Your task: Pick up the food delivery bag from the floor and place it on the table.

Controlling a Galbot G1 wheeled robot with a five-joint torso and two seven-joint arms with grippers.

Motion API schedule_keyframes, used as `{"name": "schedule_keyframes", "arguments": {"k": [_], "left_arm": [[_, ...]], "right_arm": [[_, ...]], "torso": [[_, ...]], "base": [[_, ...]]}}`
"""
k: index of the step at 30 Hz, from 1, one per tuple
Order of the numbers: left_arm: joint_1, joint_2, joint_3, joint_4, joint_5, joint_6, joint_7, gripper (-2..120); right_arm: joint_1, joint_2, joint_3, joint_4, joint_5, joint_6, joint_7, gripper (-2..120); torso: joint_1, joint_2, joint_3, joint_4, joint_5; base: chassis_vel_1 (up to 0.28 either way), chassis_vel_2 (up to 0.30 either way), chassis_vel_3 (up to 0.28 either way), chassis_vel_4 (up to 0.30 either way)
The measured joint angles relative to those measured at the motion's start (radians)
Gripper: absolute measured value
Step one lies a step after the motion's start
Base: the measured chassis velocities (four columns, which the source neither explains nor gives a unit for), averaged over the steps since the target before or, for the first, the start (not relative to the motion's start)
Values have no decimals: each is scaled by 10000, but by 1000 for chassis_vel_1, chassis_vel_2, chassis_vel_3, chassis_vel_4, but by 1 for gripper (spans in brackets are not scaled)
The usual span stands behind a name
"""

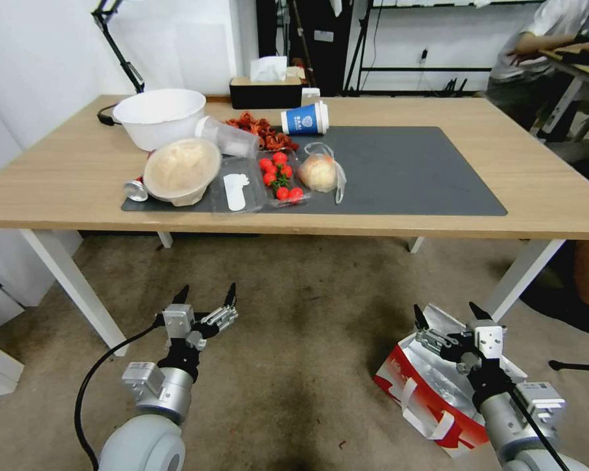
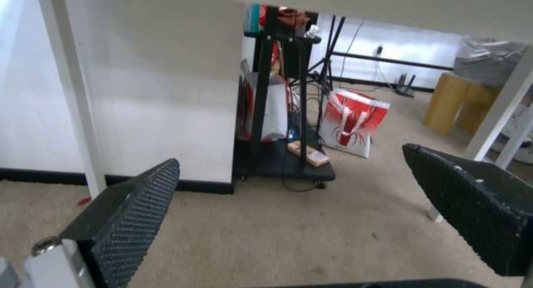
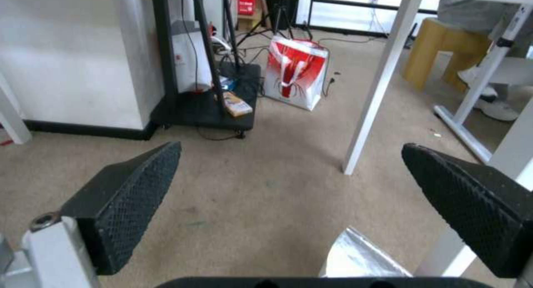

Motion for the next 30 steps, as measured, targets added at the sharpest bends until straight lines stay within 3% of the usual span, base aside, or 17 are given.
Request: {"name": "schedule_keyframes", "arguments": {"k": [30], "left_arm": [[-288,81,62,325,-22,-35,79,100]], "right_arm": [[205,-186,83,-294,37,8,57,100]], "torso": [[-454,-1250,-796,0,1]], "base": [[0,0,0,0]]}}
